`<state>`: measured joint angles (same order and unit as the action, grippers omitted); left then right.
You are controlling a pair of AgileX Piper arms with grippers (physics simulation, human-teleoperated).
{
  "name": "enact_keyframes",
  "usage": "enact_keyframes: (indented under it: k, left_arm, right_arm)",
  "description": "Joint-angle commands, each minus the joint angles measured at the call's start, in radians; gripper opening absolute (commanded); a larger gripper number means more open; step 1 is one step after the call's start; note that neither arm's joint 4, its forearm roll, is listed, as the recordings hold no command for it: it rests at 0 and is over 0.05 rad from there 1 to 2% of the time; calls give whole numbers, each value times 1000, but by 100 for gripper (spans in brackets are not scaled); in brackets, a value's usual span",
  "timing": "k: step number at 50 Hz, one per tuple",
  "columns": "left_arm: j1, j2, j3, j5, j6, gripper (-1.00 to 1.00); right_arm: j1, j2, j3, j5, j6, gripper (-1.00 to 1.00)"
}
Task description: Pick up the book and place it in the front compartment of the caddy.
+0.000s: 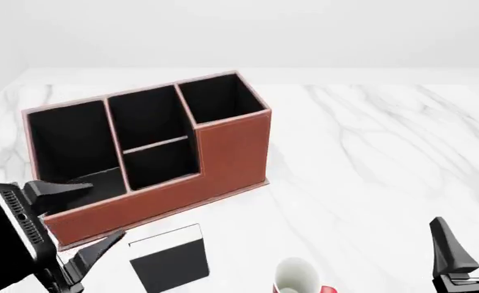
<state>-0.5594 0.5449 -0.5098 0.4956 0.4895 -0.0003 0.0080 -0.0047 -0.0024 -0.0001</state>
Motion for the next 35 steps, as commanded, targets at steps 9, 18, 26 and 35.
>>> enact_keyframes:
  k: [9,18,26,35]
  left_arm:
    - [-110,222,-225,302,228,100]
    - [-119,316,-315,384,268,100]
    - [-136,407,-351,386,268,100]
    - [-167,482,-343,372,240,100]
  right_arm:
    - [0,-1,1,1,0,100]
    - [0,-1,1,1,0,100]
    - [0,-1,1,1,0,100]
    - [0,-1,1,1,0,100]
